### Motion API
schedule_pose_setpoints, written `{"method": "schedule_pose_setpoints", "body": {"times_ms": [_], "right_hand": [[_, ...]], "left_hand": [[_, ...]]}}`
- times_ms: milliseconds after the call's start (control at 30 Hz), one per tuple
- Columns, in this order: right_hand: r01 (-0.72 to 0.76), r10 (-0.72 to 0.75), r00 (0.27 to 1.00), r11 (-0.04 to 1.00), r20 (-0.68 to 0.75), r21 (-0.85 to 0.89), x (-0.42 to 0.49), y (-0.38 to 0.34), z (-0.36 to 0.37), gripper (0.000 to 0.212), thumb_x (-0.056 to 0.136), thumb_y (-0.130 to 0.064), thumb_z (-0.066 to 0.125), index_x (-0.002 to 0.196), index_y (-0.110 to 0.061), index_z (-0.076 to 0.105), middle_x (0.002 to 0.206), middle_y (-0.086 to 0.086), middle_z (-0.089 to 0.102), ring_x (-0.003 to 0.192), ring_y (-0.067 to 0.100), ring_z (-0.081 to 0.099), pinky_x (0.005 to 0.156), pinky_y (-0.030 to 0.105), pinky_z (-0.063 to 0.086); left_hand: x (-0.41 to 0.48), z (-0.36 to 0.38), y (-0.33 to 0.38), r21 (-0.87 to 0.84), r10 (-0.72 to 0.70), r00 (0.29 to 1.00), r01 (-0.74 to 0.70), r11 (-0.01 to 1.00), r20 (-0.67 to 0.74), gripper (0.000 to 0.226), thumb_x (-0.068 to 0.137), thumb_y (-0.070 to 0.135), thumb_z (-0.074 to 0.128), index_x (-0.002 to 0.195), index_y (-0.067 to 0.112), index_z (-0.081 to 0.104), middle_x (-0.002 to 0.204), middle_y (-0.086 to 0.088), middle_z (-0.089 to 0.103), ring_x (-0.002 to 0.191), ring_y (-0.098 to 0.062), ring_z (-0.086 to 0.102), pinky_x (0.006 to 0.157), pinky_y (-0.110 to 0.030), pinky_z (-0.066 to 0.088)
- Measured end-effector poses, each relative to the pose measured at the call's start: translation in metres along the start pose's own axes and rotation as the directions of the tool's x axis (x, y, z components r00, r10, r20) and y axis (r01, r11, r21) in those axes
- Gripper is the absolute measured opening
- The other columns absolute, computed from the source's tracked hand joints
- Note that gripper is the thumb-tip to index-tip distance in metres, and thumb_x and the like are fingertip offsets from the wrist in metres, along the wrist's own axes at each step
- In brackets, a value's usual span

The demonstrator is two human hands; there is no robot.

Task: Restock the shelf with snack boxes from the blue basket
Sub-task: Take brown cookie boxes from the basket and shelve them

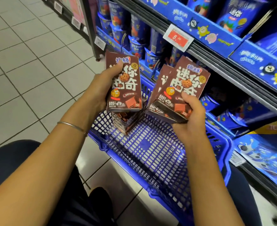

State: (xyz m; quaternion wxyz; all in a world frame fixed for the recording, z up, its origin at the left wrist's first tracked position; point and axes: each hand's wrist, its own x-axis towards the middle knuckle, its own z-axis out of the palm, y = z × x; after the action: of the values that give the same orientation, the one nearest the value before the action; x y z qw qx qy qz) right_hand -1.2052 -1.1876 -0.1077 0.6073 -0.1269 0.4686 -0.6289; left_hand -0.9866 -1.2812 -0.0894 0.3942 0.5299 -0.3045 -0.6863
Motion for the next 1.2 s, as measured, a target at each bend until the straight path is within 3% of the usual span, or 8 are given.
{"method": "schedule_pose_setpoints", "body": {"times_ms": [267,433,667,733,833,900,1000,1200], "right_hand": [[-0.04,0.077,0.955,0.99,0.287,-0.132,-0.018,-0.028,0.023,0.025,0.082,-0.02,0.066,0.102,-0.012,0.079,0.106,0.011,0.076,0.098,0.03,0.071,0.098,0.055,0.053],[-0.029,0.083,0.951,0.983,0.298,-0.182,-0.019,-0.02,0.04,0.025,0.081,-0.022,0.068,0.102,-0.013,0.077,0.103,0.01,0.076,0.091,0.025,0.073,0.091,0.049,0.057],[-0.122,0.182,0.948,0.966,0.261,-0.229,-0.018,-0.008,0.036,0.03,0.086,-0.028,0.067,0.111,-0.013,0.073,0.111,0.012,0.075,0.093,0.023,0.073,0.085,0.041,0.061],[-0.143,0.192,0.953,0.967,0.232,-0.213,-0.017,-0.012,0.035,0.028,0.084,-0.03,0.067,0.107,-0.015,0.074,0.108,0.01,0.076,0.093,0.023,0.074,0.083,0.04,0.06],[-0.15,0.187,0.965,0.969,0.186,-0.195,-0.021,-0.025,0.036,0.035,0.084,-0.032,0.067,0.113,-0.014,0.073,0.115,0.012,0.075,0.1,0.026,0.072,0.093,0.047,0.057],[-0.173,0.202,0.969,0.966,0.142,-0.193,-0.034,-0.038,0.044,0.047,0.083,-0.032,0.067,0.125,-0.011,0.067,0.12,0.014,0.072,0.105,0.029,0.071,0.098,0.053,0.054],[-0.201,0.218,0.97,0.967,0.106,-0.154,-0.064,-0.071,0.066,0.051,0.088,-0.026,0.066,0.136,-0.009,0.058,0.122,0.015,0.072,0.106,0.03,0.07,0.093,0.053,0.056],[-0.217,0.228,0.972,0.964,0.062,-0.153,-0.152,-0.181,0.129,0.027,0.088,-0.027,0.064,0.112,-0.016,0.072,0.112,0.011,0.075,0.104,0.029,0.071,0.098,0.054,0.054]], "left_hand": [[0.005,0.017,-0.024,0.097,-0.057,0.996,0.05,0.994,0.073,0.057,0.095,0.058,0.071,0.126,0.011,0.075,0.119,-0.017,0.078,0.107,-0.037,0.077,0.092,-0.051,0.063],[-0.001,0.028,-0.026,0.154,-0.086,0.985,0.063,0.986,0.147,0.097,0.074,0.096,0.046,0.131,0.023,0.074,0.123,-0.014,0.078,0.114,-0.035,0.076,0.105,-0.054,0.056],[-0.002,0.031,-0.034,0.138,-0.124,0.971,0.097,0.986,0.205,0.096,0.085,0.094,0.024,0.135,0.026,0.068,0.127,-0.013,0.077,0.114,-0.032,0.076,0.099,-0.049,0.06],[-0.005,0.038,-0.029,0.152,-0.15,0.967,0.12,0.981,0.206,0.113,0.073,0.102,0.03,0.15,0.024,0.057,0.143,-0.013,0.067,0.12,-0.033,0.073,0.096,-0.049,0.062],[-0.013,0.046,-0.017,0.227,-0.176,0.973,0.139,0.964,0.15,0.144,0.043,0.108,0.043,0.164,0.031,0.035,0.162,-0.009,0.048,0.135,-0.034,0.061,0.111,-0.056,0.052],[-0.029,0.051,-0.006,0.238,-0.188,0.969,0.146,0.96,0.16,0.138,0.048,0.103,0.047,0.163,0.027,0.037,0.159,-0.008,0.053,0.136,-0.032,0.061,0.113,-0.054,0.05],[-0.066,0.059,0.021,0.125,-0.169,0.961,0.144,0.982,0.22,0.086,0.082,0.077,0.06,0.146,0.02,0.061,0.135,-0.013,0.072,0.123,-0.034,0.071,0.104,-0.05,0.058],[-0.163,0.095,0.133,-0.019,-0.121,0.965,0.128,0.992,0.234,0.062,0.096,0.058,0.059,0.136,0.012,0.069,0.127,-0.02,0.075,0.116,-0.038,0.073,0.094,-0.049,0.063]]}}
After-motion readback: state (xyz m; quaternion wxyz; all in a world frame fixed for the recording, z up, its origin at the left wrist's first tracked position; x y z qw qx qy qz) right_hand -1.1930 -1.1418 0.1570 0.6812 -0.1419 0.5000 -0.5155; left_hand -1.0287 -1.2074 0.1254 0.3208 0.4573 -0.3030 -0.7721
